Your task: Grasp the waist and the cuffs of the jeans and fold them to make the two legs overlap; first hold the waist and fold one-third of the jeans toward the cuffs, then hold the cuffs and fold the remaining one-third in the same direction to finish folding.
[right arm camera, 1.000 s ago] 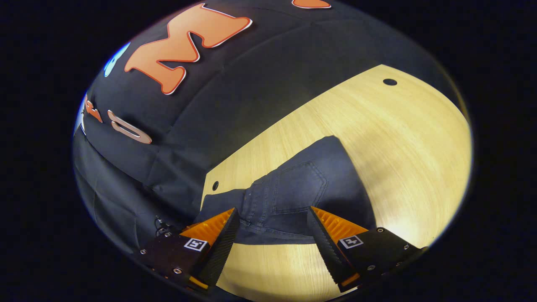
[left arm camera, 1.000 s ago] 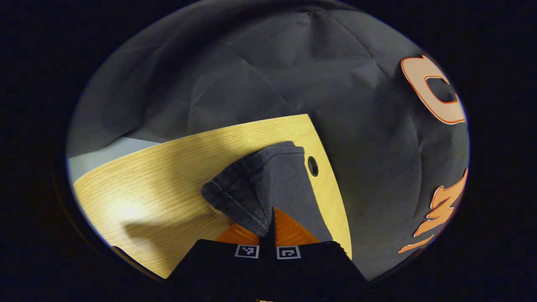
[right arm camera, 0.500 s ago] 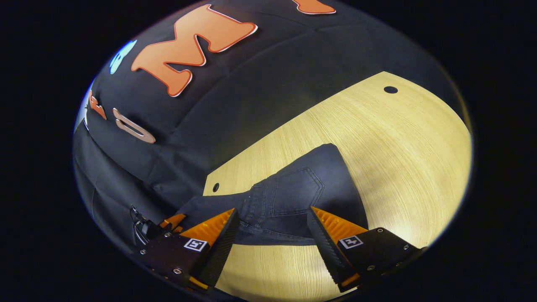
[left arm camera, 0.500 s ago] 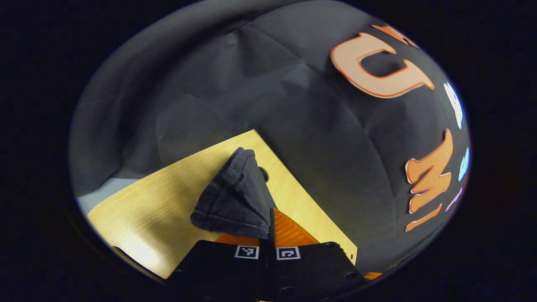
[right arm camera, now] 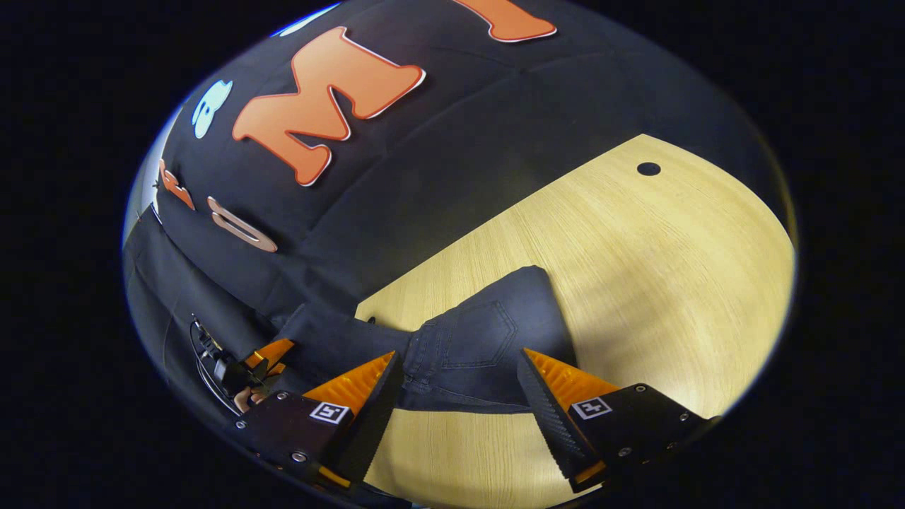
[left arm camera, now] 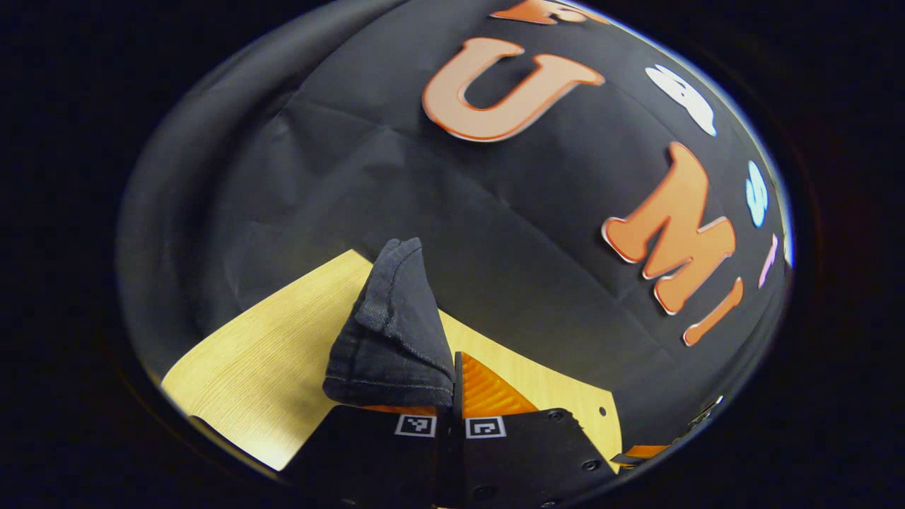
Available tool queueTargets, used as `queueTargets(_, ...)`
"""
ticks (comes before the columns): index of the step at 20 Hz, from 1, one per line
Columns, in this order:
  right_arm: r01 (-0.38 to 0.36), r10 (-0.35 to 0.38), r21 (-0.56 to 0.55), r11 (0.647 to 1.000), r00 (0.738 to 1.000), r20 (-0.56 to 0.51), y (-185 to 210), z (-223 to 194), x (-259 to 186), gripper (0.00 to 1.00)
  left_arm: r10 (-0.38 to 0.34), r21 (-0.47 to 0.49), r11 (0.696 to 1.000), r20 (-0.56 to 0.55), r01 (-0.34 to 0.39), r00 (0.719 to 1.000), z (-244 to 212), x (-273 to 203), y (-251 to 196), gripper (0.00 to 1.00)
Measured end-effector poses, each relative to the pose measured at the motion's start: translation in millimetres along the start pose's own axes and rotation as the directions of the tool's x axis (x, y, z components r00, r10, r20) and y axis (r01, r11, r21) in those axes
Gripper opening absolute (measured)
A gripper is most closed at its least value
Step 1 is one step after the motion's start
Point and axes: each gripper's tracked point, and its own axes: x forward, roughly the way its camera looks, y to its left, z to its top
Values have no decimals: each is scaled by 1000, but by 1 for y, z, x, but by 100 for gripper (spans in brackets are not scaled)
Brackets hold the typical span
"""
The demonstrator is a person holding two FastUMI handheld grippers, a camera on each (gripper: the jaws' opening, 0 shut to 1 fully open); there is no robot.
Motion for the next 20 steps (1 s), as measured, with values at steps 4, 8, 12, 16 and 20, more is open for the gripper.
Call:
queueTargets(4, 9, -9, -7, 1000, 1000, 11, -29, 7, -23, 98, -38, 126, 991, -24, 40, 999, -26, 2, -71, 1)
queueTargets(8, 12, -12, 6, 1000, 1000, 8, -60, 9, -47, 98, -88, 184, 977, -95, 104, 992, -75, 12, -137, 1)
queueTargets(12, 37, -38, 43, 998, 999, 8, -99, 8, -71, 98, -102, 250, 957, -186, 148, 977, -141, 28, -186, 1)
queueTargets(16, 66, -66, 74, 995, 998, 3, -130, 4, -87, 98, -24, 440, 887, -262, 142, 965, -215, 50, -209, 1)
queueTargets(20, 81, -81, 97, 992, 997, -2, -150, 2, -99, 98, 82, 628, 768, -286, 122, 955, -274, 60, -212, 1)
